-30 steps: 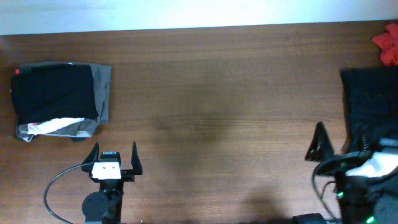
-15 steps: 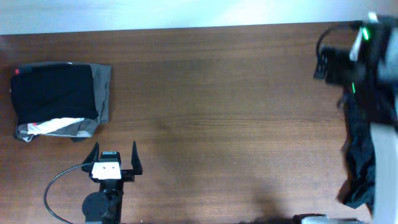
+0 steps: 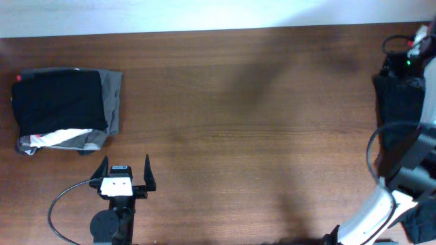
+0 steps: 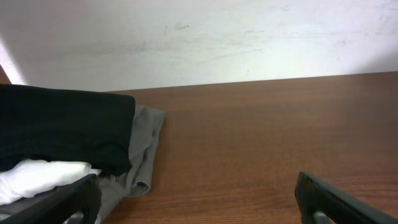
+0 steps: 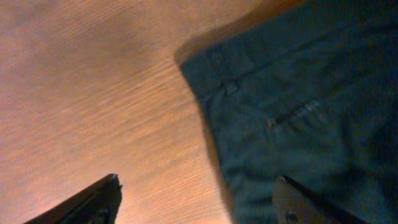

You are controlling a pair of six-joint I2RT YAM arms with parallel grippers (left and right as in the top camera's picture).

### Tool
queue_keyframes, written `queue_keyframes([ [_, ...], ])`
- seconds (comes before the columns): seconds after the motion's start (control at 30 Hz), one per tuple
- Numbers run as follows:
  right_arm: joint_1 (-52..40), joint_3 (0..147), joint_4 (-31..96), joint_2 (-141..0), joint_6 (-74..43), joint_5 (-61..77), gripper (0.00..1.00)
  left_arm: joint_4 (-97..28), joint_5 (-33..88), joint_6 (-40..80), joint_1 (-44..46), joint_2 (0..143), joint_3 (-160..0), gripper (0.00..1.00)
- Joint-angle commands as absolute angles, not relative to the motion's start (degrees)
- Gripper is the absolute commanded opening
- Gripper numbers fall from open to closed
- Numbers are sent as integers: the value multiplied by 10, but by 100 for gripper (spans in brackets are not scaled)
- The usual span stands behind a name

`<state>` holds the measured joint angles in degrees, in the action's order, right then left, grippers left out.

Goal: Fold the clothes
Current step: 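Reach the right gripper to the black garment at the right edge, then grasp the black shorts with the right gripper and drag them to table center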

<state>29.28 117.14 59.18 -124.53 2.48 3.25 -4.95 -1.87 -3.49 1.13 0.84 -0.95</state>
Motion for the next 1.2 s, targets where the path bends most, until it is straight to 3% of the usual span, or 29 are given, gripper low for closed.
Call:
queue_keyframes([
  [0.0,311,1183,571,-1293,48,118,80,-48,-10,-42,13,4,-6,99],
  [0.2,322,1183,521,-1370,58,112,85,-48,-10,-42,13,4,-6,99],
  [0.47,322,1182,505,-1400,58,112,82,-48,-10,-42,13,4,-6,99],
  [0.57,322,1180,505,-1400,58,107,73,-48,-10,-42,13,4,-6,99],
  [0.67,322,1173,505,-1400,58,105,55,-48,-10,-42,13,4,-6,99],
  [0.83,321,1153,500,-1400,58,105,50,-48,-10,-42,13,4,-6,99],
  [1.03,308,1137,500,-1400,58,97,18,-48,-10,-42,13,4,-6,99],
  [1.17,287,1137,504,-1400,58,52,5,-48,-10,-42,13,4,-6,99],
])
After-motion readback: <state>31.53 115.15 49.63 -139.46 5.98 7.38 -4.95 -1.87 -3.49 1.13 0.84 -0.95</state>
